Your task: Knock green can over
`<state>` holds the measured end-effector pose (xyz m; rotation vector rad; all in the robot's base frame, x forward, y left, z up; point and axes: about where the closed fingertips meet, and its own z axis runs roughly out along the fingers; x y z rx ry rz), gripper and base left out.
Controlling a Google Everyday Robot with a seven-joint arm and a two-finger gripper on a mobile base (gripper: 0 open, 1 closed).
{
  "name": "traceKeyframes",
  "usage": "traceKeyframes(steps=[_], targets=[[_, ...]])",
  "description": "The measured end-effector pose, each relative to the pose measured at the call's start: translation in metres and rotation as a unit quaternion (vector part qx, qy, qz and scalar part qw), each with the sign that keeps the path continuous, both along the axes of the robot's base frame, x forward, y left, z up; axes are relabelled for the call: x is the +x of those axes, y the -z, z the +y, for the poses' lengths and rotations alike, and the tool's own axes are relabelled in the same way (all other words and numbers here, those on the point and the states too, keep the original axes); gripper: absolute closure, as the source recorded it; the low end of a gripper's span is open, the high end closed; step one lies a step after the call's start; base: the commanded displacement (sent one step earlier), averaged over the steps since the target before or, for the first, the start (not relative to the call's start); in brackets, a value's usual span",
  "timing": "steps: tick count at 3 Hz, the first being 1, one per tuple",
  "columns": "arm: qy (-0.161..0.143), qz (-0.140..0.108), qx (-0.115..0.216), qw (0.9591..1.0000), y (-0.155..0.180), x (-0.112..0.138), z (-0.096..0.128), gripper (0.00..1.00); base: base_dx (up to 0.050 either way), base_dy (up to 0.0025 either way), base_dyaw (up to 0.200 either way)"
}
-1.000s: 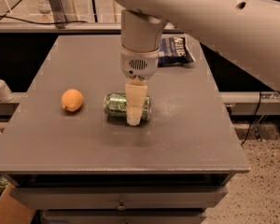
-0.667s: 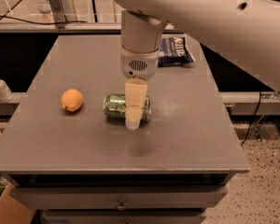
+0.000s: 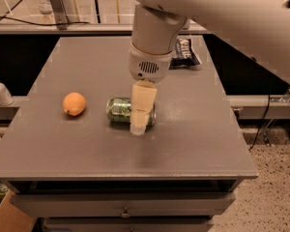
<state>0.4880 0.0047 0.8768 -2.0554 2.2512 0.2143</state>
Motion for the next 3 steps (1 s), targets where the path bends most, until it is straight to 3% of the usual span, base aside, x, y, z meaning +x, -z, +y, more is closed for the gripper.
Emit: traceKeyframes(steps=[1, 2, 3], targets=[[0.001, -0.028, 0.035, 0.999, -0.015, -0.002, 0.004, 0.0, 0.0, 0.0, 0.0], [-0.003, -0.068, 0.093, 0.9933, -0.035, -0.006, 0.002, 0.0, 0.0, 0.0, 0.0], [-0.001, -0.099, 0.142, 0.9849, -0.046, -0.012, -0.015, 0.0, 0.0, 0.0, 0.0]])
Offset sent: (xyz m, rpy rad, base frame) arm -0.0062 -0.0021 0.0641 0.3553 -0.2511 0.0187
